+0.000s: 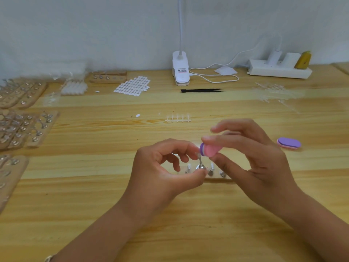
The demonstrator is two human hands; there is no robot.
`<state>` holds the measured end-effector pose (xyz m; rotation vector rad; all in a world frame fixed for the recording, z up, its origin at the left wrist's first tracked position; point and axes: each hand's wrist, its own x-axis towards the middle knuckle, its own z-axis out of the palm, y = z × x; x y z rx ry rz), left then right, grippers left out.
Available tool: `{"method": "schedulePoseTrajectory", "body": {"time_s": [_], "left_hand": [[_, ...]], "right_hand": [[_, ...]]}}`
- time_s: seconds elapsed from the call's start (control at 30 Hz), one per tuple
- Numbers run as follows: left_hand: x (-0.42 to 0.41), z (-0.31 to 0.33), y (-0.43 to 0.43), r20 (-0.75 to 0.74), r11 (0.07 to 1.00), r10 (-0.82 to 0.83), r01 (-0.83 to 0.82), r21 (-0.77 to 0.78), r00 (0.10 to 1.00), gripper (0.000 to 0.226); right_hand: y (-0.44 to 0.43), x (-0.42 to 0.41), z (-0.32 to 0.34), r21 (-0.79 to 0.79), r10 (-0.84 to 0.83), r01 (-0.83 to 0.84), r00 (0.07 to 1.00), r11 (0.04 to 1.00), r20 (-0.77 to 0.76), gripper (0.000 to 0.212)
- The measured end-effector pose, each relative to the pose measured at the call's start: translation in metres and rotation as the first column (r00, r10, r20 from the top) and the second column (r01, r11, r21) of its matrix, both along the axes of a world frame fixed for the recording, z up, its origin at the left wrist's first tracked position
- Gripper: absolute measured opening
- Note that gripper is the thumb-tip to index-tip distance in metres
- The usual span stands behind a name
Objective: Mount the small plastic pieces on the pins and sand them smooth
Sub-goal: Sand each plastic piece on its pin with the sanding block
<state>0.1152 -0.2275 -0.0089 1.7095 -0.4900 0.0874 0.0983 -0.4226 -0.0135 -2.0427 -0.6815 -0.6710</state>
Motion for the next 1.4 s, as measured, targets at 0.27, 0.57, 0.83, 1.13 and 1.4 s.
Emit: {"method": "schedulePoseTrajectory", "body": {"time_s": [0.27,0.57,0.83,1.13,1.4], "left_hand": [[-0.001,0.001,0.002,-0.006,0.999,0.042,-0.041,0.027,0.999,0.03],[-0.002,0.002,0.001,-0.042,0.999,0.048,-0.047,0.027,0.998,0.029],[-0.001,0.003,0.001,-0.069,0.998,0.055,-0.054,0.029,0.996,0.028],[-0.001,0.002,0.001,-0.082,0.997,0.052,-0.047,0.061,0.995,0.027],[0.0,0.004,0.002,-0.072,0.999,0.026,-0.025,0.02,0.997,0.028]], "right_hand": [[-0.009,0.003,-0.004,-0.014,-0.096,0.097,0.994,0.995,0.05,0.025],[-0.006,0.004,-0.009,-0.091,-0.108,0.124,0.981,0.988,0.161,0.025],[-0.008,0.004,-0.012,-0.119,-0.119,0.142,0.977,0.983,0.177,0.026],[-0.006,0.004,-0.015,-0.137,-0.061,0.087,0.981,0.987,0.182,0.031],[-0.003,0.001,-0.015,-0.179,0.021,0.013,0.983,0.984,0.184,0.031]]}}
